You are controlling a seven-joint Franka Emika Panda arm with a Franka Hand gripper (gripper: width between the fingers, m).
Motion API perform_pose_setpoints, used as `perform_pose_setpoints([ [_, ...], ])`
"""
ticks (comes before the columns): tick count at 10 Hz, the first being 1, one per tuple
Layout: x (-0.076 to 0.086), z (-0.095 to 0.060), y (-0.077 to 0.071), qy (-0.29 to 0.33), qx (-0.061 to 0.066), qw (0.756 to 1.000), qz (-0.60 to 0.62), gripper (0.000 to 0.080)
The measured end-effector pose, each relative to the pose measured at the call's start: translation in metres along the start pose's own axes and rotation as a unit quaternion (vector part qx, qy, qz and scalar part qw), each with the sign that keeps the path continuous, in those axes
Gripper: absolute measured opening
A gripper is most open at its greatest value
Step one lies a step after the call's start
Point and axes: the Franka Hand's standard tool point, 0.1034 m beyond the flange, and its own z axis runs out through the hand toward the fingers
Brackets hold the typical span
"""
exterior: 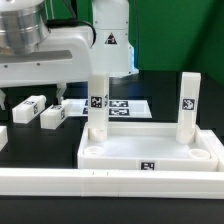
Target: Assemble desk
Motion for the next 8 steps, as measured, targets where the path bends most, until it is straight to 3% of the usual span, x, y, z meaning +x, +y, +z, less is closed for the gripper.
perform_pose_setpoints([
  [4, 0.000, 0.000, 0.001, -0.001, 0.000, 1.000, -0.001, 0.0649],
  [5, -0.002, 0.002, 0.001, -0.004, 0.004, 1.000, 0.010, 0.0649],
  [6, -0.013, 0.010, 0.008, -0.023, 0.024, 0.998, 0.061, 0.0649],
  [8, -0.027, 0.029, 0.008, -0.049, 0.030, 0.993, 0.108, 0.0649],
])
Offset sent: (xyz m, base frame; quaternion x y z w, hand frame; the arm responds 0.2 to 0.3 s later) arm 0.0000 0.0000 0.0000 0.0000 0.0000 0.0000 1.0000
